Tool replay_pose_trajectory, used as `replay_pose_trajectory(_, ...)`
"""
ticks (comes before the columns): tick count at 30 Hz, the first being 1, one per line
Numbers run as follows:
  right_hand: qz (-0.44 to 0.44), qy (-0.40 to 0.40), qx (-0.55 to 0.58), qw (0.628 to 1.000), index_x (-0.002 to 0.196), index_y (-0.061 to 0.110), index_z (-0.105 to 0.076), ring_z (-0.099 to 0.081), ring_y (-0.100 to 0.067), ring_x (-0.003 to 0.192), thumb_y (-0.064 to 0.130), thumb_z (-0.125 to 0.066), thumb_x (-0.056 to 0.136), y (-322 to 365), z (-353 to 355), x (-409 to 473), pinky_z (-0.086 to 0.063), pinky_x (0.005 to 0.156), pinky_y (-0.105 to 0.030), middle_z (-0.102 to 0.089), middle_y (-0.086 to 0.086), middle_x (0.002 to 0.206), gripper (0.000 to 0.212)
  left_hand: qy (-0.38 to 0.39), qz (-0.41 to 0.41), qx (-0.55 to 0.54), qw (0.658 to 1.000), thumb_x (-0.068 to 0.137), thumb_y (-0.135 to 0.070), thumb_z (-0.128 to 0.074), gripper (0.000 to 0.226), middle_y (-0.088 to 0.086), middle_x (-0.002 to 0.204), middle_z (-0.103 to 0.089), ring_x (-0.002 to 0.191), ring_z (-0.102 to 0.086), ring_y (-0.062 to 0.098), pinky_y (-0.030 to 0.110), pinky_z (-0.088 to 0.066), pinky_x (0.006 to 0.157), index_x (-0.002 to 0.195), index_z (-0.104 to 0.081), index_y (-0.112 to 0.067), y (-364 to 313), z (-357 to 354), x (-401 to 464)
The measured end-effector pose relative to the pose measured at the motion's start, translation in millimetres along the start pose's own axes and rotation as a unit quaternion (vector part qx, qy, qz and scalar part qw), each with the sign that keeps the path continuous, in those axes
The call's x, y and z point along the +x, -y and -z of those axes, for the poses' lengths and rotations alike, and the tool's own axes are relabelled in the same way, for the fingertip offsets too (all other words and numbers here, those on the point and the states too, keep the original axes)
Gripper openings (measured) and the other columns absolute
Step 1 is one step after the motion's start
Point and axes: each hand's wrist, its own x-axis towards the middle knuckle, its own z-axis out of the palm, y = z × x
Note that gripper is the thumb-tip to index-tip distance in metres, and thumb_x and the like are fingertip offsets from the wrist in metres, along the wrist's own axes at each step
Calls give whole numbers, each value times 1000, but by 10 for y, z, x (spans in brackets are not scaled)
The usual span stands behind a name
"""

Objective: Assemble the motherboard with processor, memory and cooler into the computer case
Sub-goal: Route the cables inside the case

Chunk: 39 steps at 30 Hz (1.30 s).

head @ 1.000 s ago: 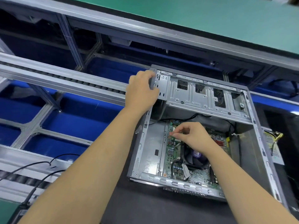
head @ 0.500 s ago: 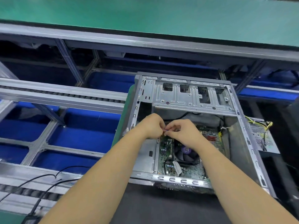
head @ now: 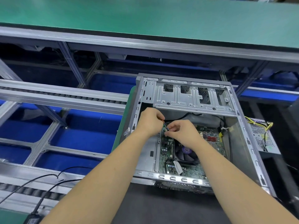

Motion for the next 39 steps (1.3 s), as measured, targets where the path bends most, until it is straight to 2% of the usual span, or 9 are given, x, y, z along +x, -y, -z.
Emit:
replay_pose_trajectory(7, 5, 21, -22, 1000, 109, 18, -72, -68, -8, 87, 8, -71, 82, 34, -18, 1, -55, 88, -28, -74, 3, 95, 29, -31, 18, -30, 999, 89, 1, -60, 20, 3, 96, -72, 92, -65, 16, 20, -46, 78, 94, -75, -12, 6, -47, 10)
replay_pose_trajectory(12, 4, 48, -92, 995, 110, 20, -70, -61, -4, 74, 22, -80, 84, -26, -18, 17, -47, 70, -20, -68, 8, 78, 27, -26, 22, -56, 998, 89, 1, -60, 20, 0, 90, -68, 93, -65, 17, 22, -47, 80, 92, -74, -14, 23, -38, 36)
replay_pose_trajectory(19, -24, 26, -70, 997, 102, 18, -70, -69, -12, 78, 21, -80, 86, -73, -27, 35, -53, 79, -28, -74, 4, 75, 19, -19, 21, -64, 998, 90, -1, -60, 20, 4, 97, -71, 94, -66, 17, 24, -50, 81, 90, -72, -16, 35, -65, 36)
replay_pose_trajectory(24, 7, 26, -46, 999, 104, 26, -71, -58, 7, 73, 23, -81, 84, -22, -10, -3, -45, 70, -14, -65, 19, 83, 23, 13, 31, -44, 998, 88, -7, -67, 14, -3, 87, -66, 91, -64, 16, 23, -47, 76, 84, -71, -20, 42, -48, 55)
replay_pose_trajectory(30, -1, 4, 69, 998, 96, 28, -70, -63, -10, 67, 18, -79, 86, 68, -47, -28, -53, 75, -27, -72, -4, 73, 17, 10, 24, -15, 1000, 87, -8, -68, 14, -8, 78, -65, 80, -62, 11, 12, -38, 56, 79, -72, -19, 22, -56, 60)
replay_pose_trajectory(33, 6, -44, 82, 996, 91, 25, -71, -65, -11, 64, 16, -76, 90, 75, -76, -15, -57, 75, -32, -73, -7, 70, 10, 73, -12, 73, 995, 89, -12, -65, 11, 1, 88, -70, 84, -64, 18, 21, -45, 63, 88, -75, -11, -27, -5, 51)
replay_pose_trajectory(35, 9, -63, 59, 996, 81, 28, -72, -62, -1, 58, 18, -76, 89, 38, -79, 13, -53, 65, -20, -72, 7, 64, 14, 127, -93, 205, 966, 92, -18, -58, 15, 6, 91, -69, 80, -63, 23, 28, -46, 62, 92, -72, -11, -125, 98, 15)
replay_pose_trajectory(37, 11, -62, -9, 998, 77, 27, -74, -59, 0, 61, 21, -75, 90, 9, -89, 34, -43, 58, -14, -68, 13, 62, 14, 88, -204, 265, 938, 93, -23, -50, 19, 1, 87, -67, 76, -59, 23, 28, -41, 58, 90, -68, -17, -225, 277, 1)
replay_pose_trajectory(39, 6, -37, -100, 994, 85, 20, -79, -63, -8, 78, 23, -73, 91, -3, -102, 54, -44, 68, -20, -73, 10, 81, 9, -13, -255, 209, 944, 94, -25, -46, 22, -3, 89, -67, 82, -58, 22, 31, -43, 61, 94, -67, -21, -247, 471, 45)
